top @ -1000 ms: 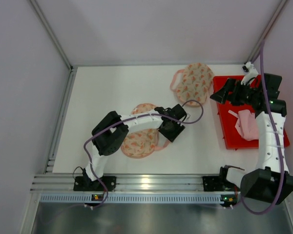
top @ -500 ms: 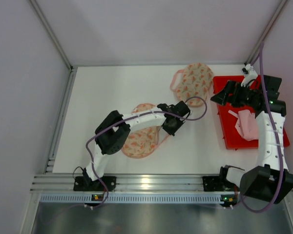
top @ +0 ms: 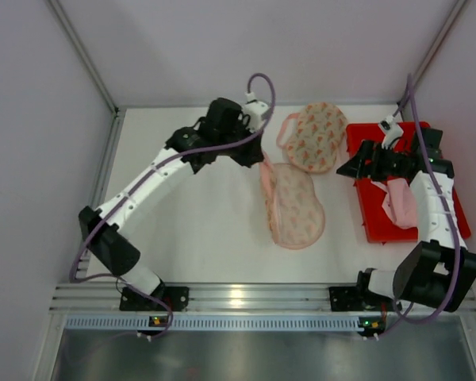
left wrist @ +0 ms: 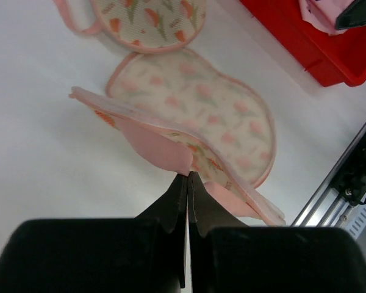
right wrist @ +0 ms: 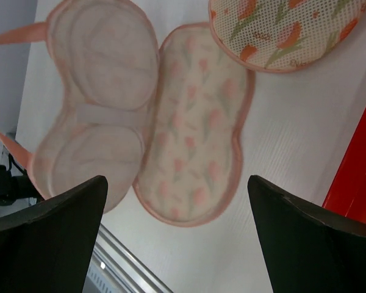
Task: Place the bra in the laundry bag and zip it closed
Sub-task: Open the laundry bag at the center of the board, then adjust the laundry bag at the center of the board.
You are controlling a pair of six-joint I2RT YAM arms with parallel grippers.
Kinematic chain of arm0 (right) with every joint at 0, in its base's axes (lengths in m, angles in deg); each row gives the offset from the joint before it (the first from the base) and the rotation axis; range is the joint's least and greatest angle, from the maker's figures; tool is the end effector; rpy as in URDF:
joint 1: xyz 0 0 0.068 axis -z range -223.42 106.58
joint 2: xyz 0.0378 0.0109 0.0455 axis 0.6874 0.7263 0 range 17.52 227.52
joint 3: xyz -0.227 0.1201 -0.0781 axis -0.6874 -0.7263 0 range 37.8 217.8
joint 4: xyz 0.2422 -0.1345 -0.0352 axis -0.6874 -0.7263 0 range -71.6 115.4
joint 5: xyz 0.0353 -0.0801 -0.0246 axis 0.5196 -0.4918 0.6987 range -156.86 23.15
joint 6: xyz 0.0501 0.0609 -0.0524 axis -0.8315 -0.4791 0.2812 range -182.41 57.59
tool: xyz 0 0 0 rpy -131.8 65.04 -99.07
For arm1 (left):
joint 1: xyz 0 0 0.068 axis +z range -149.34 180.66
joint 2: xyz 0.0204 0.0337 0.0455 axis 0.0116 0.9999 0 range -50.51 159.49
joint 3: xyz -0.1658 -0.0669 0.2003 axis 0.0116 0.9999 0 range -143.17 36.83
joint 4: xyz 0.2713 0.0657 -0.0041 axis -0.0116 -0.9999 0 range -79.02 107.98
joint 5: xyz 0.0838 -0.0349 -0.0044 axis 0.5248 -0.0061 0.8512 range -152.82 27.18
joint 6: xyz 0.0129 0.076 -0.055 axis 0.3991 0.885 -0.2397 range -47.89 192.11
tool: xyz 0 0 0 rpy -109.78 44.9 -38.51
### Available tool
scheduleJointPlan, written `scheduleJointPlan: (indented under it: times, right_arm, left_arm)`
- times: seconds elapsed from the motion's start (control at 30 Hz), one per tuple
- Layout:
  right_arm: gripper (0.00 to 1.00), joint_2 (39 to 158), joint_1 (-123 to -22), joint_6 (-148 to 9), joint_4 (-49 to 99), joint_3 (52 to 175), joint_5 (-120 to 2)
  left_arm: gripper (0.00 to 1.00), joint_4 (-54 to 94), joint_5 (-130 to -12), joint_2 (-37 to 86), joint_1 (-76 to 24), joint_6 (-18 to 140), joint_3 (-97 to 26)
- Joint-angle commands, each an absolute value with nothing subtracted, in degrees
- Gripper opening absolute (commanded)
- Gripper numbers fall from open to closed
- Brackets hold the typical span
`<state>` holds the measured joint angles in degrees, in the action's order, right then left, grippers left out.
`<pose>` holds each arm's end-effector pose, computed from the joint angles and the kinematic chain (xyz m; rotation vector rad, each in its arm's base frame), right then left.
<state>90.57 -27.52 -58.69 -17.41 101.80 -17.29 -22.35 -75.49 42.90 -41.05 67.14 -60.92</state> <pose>0.3010 -0.0181 0.2776 -0.1165 2.2371 0.8763 0.3021 -0.2944 0.3597 0.8359 2.1101 -0.6885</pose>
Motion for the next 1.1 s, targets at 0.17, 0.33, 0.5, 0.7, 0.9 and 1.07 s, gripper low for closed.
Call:
scheduleJointPlan:
  times: [0.17,0.33,0.5,0.7,0.9,1.07]
  right_arm:
    - [0.99,91.96,-32.87,-57.75,-14.33,98.97,-16.49]
    - [0.99,93.19,-39.81,-58.46,-12.66,97.21,-20.62]
    - [0.98,94.51,-45.33,-59.16,-11.78,95.98,-23.08]
    - [0.97,95.39,-48.51,-58.72,-11.51,95.10,-24.75]
    - [0.93,96.70,-52.21,-58.46,-10.64,95.10,-26.42]
    - [0.91,101.97,-58.17,-58.11,-8.71,96.50,-29.85]
  left_arm:
    - [0.00,-23.41,-86.91,27.90,-21.32,70.08,-39.30]
    - [0.00,-23.33,-82.51,24.90,-14.02,71.58,-28.57]
    - [0.00,-22.28,-74.00,27.71,-7.26,70.71,-23.12]
    - [0.18,-19.99,-69.76,31.93,0.21,68.33,-25.47]
    - [0.41,-18.49,-84.69,31.68,5.94,68.59,-32.42]
    - [0.42,-18.49,-95.15,31.14,4.28,69.03,-29.27]
